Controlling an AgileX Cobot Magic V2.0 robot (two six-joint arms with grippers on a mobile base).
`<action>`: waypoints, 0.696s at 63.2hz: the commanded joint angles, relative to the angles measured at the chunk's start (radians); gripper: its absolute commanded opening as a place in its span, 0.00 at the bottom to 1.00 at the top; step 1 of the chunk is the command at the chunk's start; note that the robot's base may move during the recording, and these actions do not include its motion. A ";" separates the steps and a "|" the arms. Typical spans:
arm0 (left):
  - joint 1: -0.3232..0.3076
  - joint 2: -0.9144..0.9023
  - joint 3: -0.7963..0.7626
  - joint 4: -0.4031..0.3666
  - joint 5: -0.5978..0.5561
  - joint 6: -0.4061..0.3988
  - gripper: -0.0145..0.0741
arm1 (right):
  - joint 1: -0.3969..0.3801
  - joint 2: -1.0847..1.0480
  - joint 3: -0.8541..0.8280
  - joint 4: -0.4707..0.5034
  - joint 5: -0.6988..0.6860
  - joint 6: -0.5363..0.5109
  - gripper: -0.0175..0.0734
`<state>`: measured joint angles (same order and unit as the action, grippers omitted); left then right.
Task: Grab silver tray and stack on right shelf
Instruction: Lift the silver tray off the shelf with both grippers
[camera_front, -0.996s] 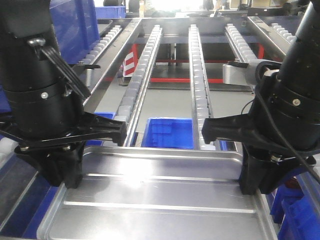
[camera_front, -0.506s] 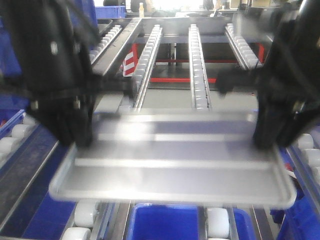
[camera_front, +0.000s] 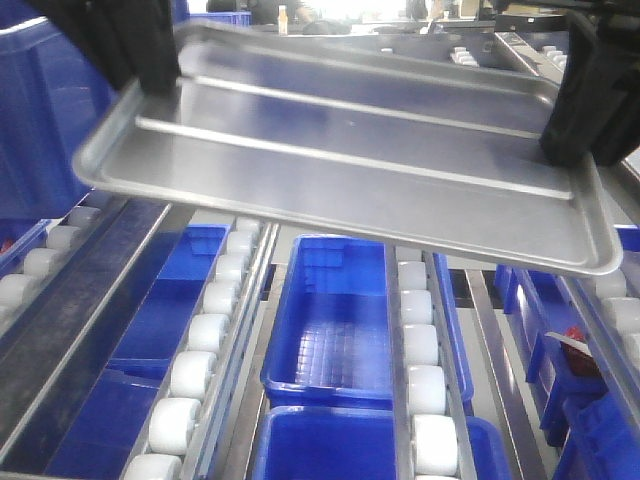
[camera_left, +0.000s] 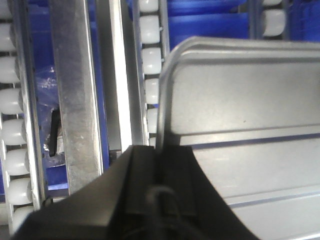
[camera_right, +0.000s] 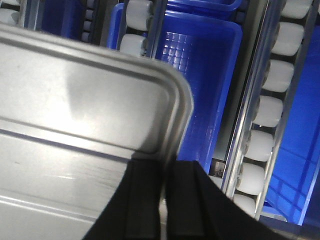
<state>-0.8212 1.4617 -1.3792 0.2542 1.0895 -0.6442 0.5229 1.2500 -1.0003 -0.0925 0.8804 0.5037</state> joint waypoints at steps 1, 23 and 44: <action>-0.005 -0.041 -0.042 0.051 -0.021 -0.008 0.06 | -0.002 -0.027 -0.030 -0.030 -0.002 -0.032 0.25; -0.005 -0.025 -0.038 0.052 0.010 -0.008 0.06 | -0.002 -0.027 -0.030 -0.030 -0.002 -0.032 0.25; -0.005 -0.023 -0.038 0.050 0.057 -0.008 0.06 | -0.002 -0.027 -0.030 -0.030 -0.011 -0.032 0.25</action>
<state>-0.8212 1.4697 -1.3816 0.2505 1.1424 -0.6459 0.5229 1.2500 -1.0003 -0.0864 0.8745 0.5017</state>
